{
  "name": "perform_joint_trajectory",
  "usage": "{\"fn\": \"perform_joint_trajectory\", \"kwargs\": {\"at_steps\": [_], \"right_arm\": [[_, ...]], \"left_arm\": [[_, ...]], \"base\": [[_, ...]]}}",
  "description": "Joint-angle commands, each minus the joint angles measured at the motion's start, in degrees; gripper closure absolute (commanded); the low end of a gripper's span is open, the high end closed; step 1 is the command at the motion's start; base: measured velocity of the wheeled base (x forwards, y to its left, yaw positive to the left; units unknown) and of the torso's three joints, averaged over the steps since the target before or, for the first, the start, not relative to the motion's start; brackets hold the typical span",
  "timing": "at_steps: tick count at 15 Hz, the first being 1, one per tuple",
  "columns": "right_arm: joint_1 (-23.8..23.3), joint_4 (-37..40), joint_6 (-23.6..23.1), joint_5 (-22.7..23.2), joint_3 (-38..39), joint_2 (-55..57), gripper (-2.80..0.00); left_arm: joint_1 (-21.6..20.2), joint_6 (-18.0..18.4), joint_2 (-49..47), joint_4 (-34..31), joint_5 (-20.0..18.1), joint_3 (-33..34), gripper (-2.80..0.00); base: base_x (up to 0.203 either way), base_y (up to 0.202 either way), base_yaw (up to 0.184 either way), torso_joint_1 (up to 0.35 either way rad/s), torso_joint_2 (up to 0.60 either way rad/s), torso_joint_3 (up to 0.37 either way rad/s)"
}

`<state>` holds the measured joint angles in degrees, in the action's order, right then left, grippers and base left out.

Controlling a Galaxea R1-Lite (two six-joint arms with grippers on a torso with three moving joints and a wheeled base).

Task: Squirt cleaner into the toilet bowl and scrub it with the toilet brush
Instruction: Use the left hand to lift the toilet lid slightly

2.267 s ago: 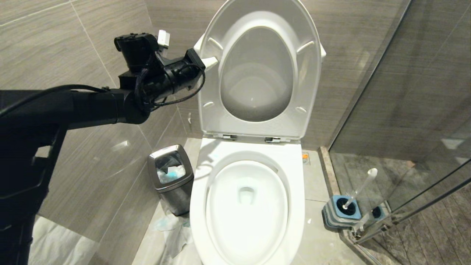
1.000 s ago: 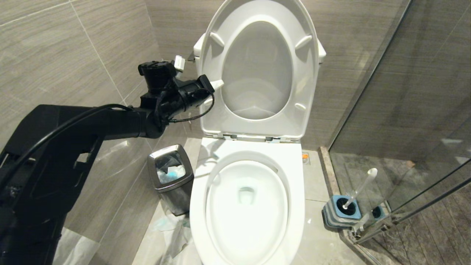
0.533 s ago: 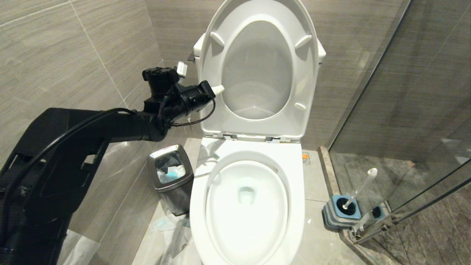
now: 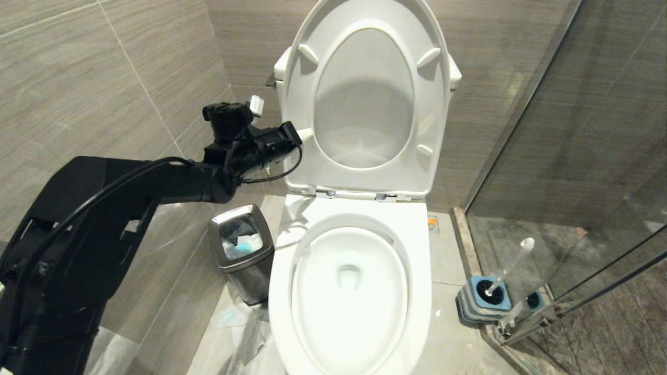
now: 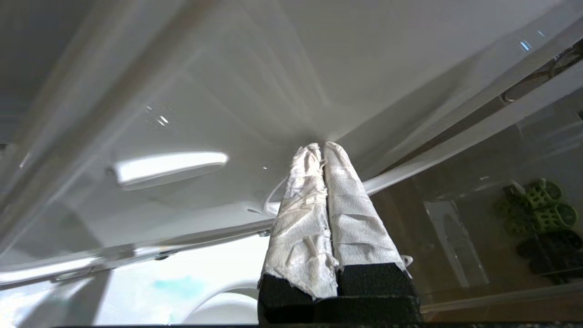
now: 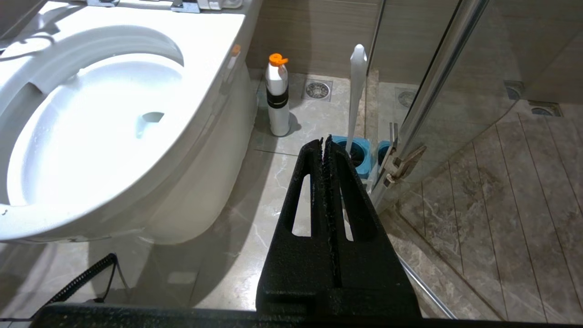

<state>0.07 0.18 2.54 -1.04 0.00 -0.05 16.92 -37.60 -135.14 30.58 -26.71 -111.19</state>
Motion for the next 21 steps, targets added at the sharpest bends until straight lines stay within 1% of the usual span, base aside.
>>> {"fn": "perform_joint_trajectory", "kwargs": {"at_steps": [1,8,11,13,15,18,21], "right_arm": [[0.01,-0.01,0.01,-0.02,0.08,0.05,0.00],[0.01,-0.01,0.01,-0.02,0.09,0.05,0.00],[0.01,-0.01,0.01,-0.02,0.09,0.05,0.00],[0.01,-0.01,0.01,-0.02,0.09,0.05,0.00],[0.01,-0.01,0.01,-0.02,0.09,0.05,0.00],[0.01,-0.01,0.01,-0.02,0.09,0.05,0.00],[0.01,-0.01,0.01,-0.02,0.09,0.05,0.00]], "left_arm": [[-0.09,-0.19,0.00,0.11,-0.18,-0.06,0.00],[-0.37,0.47,-0.99,-0.17,-0.18,-0.17,0.00],[-0.79,2.43,-2.23,0.08,-0.18,-0.17,0.00],[-1.11,4.47,-2.67,0.25,-0.18,-0.17,0.00],[-1.29,5.27,-3.19,0.36,-0.10,-0.63,0.00],[-1.72,5.12,-3.19,0.56,1.19,-0.64,0.00],[-1.80,5.24,-2.38,2.46,1.58,-0.54,0.00]], "base": [[0.000,0.000,0.000,0.000,0.00,0.000],[0.000,0.000,0.000,0.000,0.00,0.000],[0.000,0.000,0.000,0.000,0.00,0.000],[0.000,0.000,0.000,0.000,0.00,0.000],[0.000,0.000,0.000,0.000,0.00,0.000],[0.000,0.000,0.000,0.000,0.00,0.000],[0.000,0.000,0.000,0.000,0.00,0.000]]}}
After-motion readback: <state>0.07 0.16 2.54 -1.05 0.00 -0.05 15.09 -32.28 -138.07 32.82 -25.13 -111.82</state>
